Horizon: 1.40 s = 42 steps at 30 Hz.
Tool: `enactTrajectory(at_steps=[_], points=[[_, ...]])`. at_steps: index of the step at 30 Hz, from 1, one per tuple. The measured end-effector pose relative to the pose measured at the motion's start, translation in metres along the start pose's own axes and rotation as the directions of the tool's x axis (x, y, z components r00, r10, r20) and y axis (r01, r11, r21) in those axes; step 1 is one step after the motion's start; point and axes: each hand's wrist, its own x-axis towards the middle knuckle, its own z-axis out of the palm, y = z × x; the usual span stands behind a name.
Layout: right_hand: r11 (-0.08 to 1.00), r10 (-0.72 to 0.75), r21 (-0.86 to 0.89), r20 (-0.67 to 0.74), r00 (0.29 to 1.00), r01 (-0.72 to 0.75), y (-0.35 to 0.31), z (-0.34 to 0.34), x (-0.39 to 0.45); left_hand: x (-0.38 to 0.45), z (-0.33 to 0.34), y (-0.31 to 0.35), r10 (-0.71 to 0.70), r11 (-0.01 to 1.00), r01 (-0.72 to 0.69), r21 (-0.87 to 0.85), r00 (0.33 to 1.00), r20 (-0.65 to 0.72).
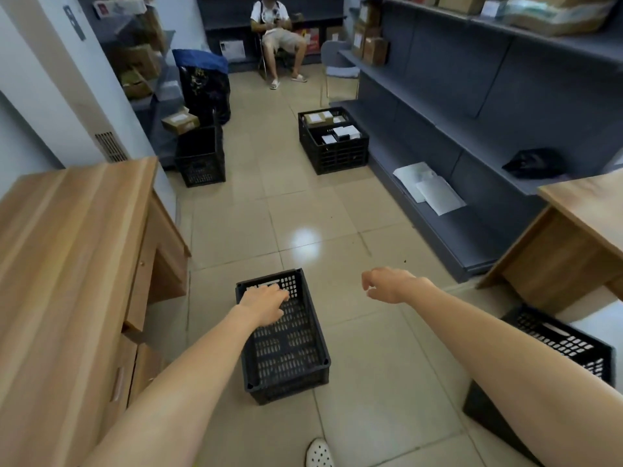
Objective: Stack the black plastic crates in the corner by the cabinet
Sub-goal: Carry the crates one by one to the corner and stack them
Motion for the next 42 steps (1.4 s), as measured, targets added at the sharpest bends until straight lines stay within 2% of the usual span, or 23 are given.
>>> enactTrajectory(at_steps=[3, 8, 11, 15, 20, 24, 28, 35, 38, 42], points=[[0.997, -0.001, 0.073, -0.050, 0.999, 0.005, 0.002, -0.022, 0.040, 0.036, -0.014, -0.025, -0.031, 0.999, 0.032, -0.026, 0.999, 0.014], [0.999, -0.013, -0.032, 0.139, 0.990, 0.017, 0.003, -0.019, 0.098, 0.072, -0.010, -0.045, -0.049, 0.994, 0.055, -0.090, 0.997, 0.064], [0.994, -0.072, -0.071, 0.208, 0.976, 0.089, -0.003, -0.021, 0.135, 0.084, 0.004, -0.065, -0.095, 0.986, 0.111, -0.123, 0.987, 0.131], [0.981, -0.154, -0.076, 0.262, 0.953, 0.180, -0.007, -0.033, 0.200, 0.096, 0.025, -0.094, -0.226, 0.954, 0.263, -0.146, 0.947, 0.229], [0.956, -0.259, -0.057, 0.287, 0.922, 0.286, -0.018, -0.061, 0.282, 0.118, 0.037, -0.122, -0.366, 0.865, 0.452, -0.220, 0.866, 0.342], [0.959, -0.246, -0.068, 0.290, 0.925, 0.277, -0.019, -0.068, 0.338, 0.150, 0.038, -0.135, -0.475, 0.741, 0.587, -0.327, 0.802, 0.362], [0.963, -0.191, -0.119, 0.337, 0.922, 0.243, -0.015, -0.043, 0.390, 0.175, 0.064, -0.148, -0.558, 0.603, 0.678, -0.420, 0.735, 0.386], [0.972, -0.113, -0.149, 0.377, 0.919, 0.181, -0.028, 0.041, 0.470, 0.212, 0.169, -0.175, -0.565, 0.439, 0.743, -0.505, 0.666, 0.487], [0.989, -0.075, -0.091, 0.390, 0.918, 0.119, -0.035, 0.088, 0.497, 0.227, 0.216, -0.185, -0.567, 0.369, 0.766, -0.527, 0.635, 0.525], [1.000, -0.009, 0.010, 0.428, 0.904, 0.006, -0.033, 0.158, 0.530, 0.251, 0.293, -0.195, -0.547, 0.214, 0.776, -0.594, 0.599, 0.585]])
